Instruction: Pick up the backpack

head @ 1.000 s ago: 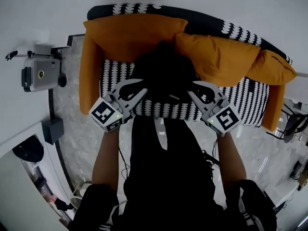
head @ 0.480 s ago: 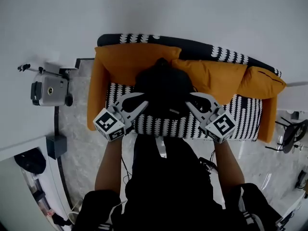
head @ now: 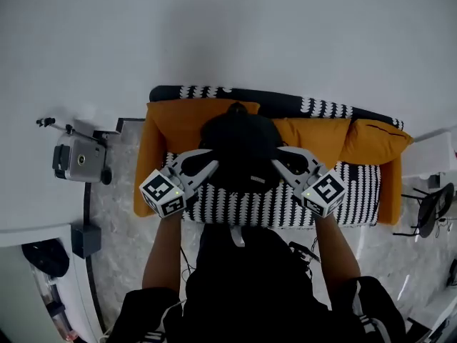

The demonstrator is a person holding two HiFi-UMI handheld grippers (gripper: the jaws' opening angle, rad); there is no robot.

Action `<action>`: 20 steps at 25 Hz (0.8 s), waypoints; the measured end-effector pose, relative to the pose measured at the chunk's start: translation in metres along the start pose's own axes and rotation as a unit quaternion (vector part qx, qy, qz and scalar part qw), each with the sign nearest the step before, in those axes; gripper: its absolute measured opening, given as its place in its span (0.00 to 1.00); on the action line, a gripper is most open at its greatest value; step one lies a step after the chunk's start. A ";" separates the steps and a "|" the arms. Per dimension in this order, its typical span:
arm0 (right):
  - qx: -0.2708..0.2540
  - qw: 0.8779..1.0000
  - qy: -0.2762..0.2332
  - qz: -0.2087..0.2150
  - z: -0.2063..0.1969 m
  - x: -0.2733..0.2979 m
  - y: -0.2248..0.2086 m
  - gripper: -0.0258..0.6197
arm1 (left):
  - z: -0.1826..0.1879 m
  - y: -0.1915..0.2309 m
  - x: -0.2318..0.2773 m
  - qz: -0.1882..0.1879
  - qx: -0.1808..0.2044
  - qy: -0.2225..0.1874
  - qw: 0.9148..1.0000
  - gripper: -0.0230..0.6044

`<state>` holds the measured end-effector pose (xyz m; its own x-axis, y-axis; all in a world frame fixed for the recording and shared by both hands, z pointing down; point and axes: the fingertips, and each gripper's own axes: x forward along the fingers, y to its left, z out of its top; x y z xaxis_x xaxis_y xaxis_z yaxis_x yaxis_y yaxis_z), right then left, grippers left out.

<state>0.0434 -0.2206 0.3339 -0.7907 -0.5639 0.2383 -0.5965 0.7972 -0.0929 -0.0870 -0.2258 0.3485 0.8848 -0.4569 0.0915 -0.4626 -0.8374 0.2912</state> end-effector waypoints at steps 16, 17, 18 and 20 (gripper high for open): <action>-0.051 0.997 -0.063 -0.008 0.097 -0.033 -0.007 0.14 | 0.098 -0.029 0.010 -0.034 0.029 -0.046 0.998 0.14; -0.054 0.996 -0.066 -0.008 0.102 -0.035 -0.006 0.14 | 0.103 -0.030 0.009 -0.037 0.030 -0.049 0.998 0.14; -0.058 0.996 -0.067 -0.009 0.108 -0.036 -0.006 0.14 | 0.109 -0.032 0.009 -0.039 0.030 -0.053 0.997 0.14; -0.068 0.995 -0.070 -0.009 0.118 -0.039 -0.004 0.14 | 0.119 -0.034 0.008 -0.044 0.029 -0.060 0.997 0.14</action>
<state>0.0605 -0.2268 0.2103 -0.7970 -0.5956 0.1008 -0.5945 0.8029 0.0439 -0.0709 -0.2362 0.2259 0.9104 -0.4110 -0.0471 -0.3895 -0.8899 0.2373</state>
